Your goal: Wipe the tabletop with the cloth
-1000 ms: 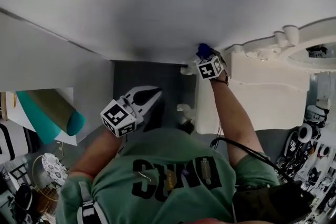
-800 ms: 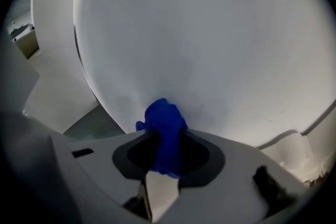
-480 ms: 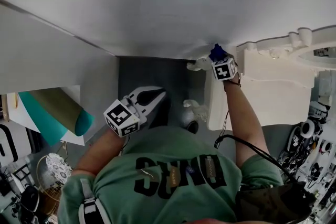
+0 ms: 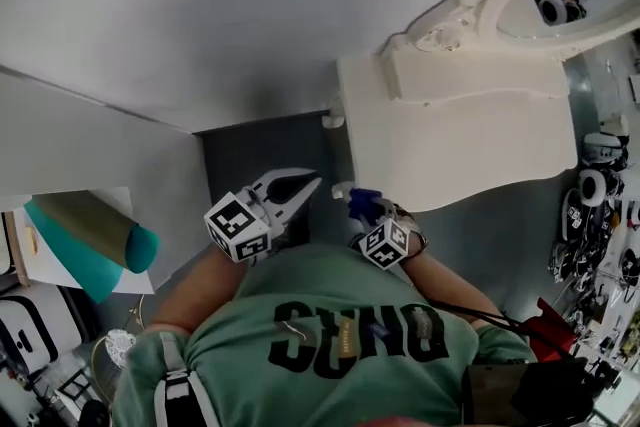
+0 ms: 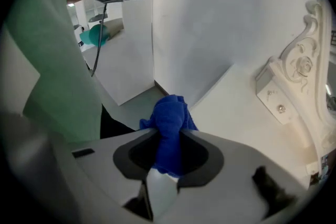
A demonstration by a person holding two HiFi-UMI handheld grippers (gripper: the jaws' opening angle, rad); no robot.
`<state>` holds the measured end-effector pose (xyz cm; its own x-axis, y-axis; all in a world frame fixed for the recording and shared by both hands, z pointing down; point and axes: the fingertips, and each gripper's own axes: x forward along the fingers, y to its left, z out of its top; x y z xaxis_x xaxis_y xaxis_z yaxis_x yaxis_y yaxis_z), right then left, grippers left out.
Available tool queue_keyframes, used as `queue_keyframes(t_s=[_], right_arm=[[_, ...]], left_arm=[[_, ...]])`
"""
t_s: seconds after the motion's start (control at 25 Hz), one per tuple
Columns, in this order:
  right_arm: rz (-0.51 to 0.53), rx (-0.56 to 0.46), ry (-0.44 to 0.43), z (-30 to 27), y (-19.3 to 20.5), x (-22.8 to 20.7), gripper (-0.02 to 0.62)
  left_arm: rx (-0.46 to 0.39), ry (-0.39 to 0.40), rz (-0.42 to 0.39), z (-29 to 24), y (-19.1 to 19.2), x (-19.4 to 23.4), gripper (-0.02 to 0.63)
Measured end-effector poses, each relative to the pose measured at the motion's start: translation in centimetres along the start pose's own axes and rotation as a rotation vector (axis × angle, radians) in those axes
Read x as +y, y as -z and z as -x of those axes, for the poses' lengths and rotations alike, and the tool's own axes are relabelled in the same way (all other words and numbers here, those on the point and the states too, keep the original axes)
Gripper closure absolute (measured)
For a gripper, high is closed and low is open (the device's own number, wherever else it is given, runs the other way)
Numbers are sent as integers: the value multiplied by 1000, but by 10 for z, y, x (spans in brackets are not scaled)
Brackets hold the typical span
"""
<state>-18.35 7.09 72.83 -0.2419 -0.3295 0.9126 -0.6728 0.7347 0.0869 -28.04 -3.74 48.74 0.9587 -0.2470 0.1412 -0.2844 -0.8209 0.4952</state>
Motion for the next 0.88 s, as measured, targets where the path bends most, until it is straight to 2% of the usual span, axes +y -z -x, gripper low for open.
queue_keyframes(t_s=[0.2,0.32,0.4,0.52,0.6,0.68,0.8,0.88], right_arm=[[-9,12,-77,8,20,9,491],[-15,-20,-94,12,5,-9,491],[-2,-67,1,9,-29,-63,491],[66,-71,237,-1,-106,-187,489],[131,7,369,-14,-148,-256,489],[227,147,446,-37,-168,-301,489],[419,380,495,-74,-174,-335,489],[525,498,506,-96,-168,-345,489]], left_arm=[[1,36,4,-30,3,-29,604],[-7,9,-6,-19,1,-25,604],[-10,-25,0,-4,0,-8,604],[-26,-88,27,24,-6,31,604],[-37,-119,43,46,-11,57,604],[-45,-141,56,66,-15,81,604],[-60,-171,85,89,-17,115,604],[-70,-187,105,99,-16,130,604]])
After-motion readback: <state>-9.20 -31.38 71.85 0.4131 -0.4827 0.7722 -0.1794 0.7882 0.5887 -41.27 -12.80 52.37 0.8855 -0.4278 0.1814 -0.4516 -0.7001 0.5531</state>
